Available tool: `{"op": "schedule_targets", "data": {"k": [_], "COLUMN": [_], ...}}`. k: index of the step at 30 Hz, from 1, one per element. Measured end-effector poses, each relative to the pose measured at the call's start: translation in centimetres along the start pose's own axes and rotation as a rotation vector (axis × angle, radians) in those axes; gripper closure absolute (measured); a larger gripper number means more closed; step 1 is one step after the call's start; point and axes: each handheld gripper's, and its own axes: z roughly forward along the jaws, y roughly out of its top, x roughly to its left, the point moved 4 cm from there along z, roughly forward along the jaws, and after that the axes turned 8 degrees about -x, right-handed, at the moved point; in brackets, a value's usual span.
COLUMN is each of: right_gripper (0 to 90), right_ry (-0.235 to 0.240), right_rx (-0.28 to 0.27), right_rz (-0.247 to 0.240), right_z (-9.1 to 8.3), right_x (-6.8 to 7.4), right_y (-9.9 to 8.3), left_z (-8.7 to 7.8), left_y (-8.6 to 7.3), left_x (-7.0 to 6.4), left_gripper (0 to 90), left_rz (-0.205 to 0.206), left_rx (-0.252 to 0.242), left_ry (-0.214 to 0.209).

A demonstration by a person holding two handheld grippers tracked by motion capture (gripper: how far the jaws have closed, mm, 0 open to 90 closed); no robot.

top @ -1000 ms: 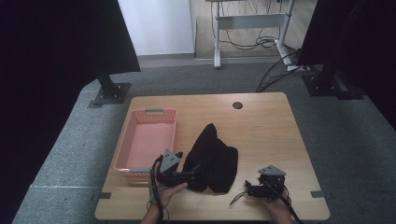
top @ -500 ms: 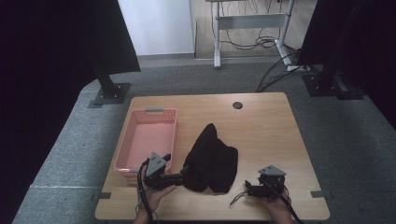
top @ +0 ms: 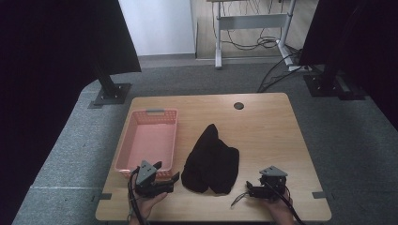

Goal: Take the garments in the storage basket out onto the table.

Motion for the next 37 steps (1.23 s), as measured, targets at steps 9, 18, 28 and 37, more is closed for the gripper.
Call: {"op": "schedule_targets", "data": {"k": [9, 18, 28, 37], "right_gripper": [3.9, 3.6, 3.3, 0.0], "right_ry": [0.000, 0.003, 0.006, 0.018], "right_rx": [0.000, 0.001, 0.002, 0.014], "right_rz": [0.000, -0.002, -0.003, -0.013], "right_z": [0.0, 0.0, 0.0, 0.1], "right_x": [0.0, 0.0, 0.1, 0.3], "right_y": [0.0, 0.0, 0.0, 0.0], "left_z": [-1.5, -2.0, -2.0, -2.1], "left_y": [-0.9, -1.9, -2.6, -2.6], "left_x": [1.6, 2.8, 3.3, 3.5], "left_gripper": [17.1, 17.4, 17.4, 17.5], "left_rz": [-0.044, -0.078, -0.089, -0.091], "left_rx": [-0.001, 0.009, 0.023, 0.020], "left_ry": [0.036, 0.059, 0.068, 0.070]}}
